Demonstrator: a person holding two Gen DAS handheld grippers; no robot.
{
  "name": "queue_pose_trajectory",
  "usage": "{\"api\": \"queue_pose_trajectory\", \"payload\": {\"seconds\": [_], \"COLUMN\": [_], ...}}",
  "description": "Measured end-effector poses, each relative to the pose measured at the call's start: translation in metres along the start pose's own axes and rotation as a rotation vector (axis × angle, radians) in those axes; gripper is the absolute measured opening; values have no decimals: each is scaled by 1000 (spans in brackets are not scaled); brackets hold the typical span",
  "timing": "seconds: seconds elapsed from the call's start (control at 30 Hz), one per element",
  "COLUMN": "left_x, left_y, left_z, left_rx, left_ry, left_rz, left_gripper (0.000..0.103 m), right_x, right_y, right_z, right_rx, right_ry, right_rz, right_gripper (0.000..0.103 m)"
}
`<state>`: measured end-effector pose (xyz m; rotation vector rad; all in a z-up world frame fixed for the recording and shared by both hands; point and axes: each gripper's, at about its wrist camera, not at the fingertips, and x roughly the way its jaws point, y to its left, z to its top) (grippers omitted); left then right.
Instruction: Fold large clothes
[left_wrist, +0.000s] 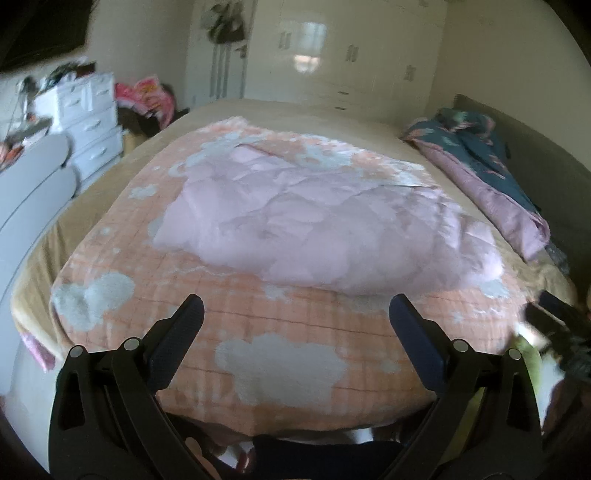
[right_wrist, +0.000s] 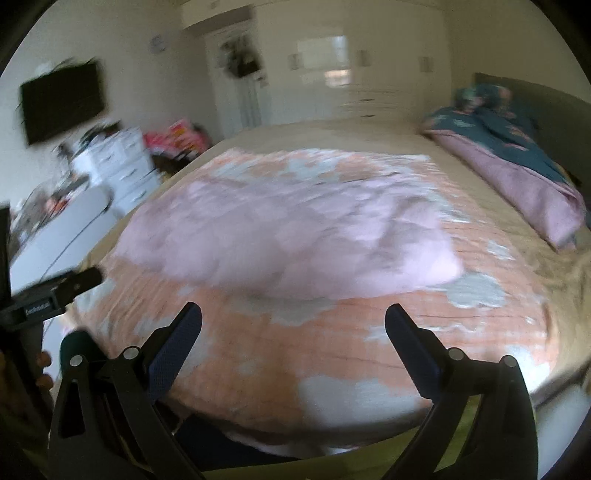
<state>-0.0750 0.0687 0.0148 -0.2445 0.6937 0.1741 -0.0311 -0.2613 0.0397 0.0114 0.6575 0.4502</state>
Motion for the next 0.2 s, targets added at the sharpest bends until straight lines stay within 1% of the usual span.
{"api": "queue_pose_trajectory", "payload": {"seconds": [0.03,0.07,0.1,0.13,0.17,0.2], "left_x": [7,12,22,30,43,51], "left_y": [11,19,36,54,81,100], "left_z": [3,6,12,18,29,36], "left_rx": [-22,-40,-69,-98,-145,-174], "left_ry": [15,21,24,26,46,56], "left_rz": [18,30,43,75,135,157], "left_gripper": [94,94,94,94,94,94], "right_x": [-3,-8,-13,-18,-23,-27], "right_y": [-15,-41,-73,-107,-139,-168], "right_z": [0,-1,-6,-12,-21,-31], "right_rx": [30,81,137,197,249,284], "right_ry": [-11,-27,-36,-38,-43,-41], "right_rz": [-20,-70,-149,-224,-301,-385], "right_gripper": [99,99,99,99,99,99]}}
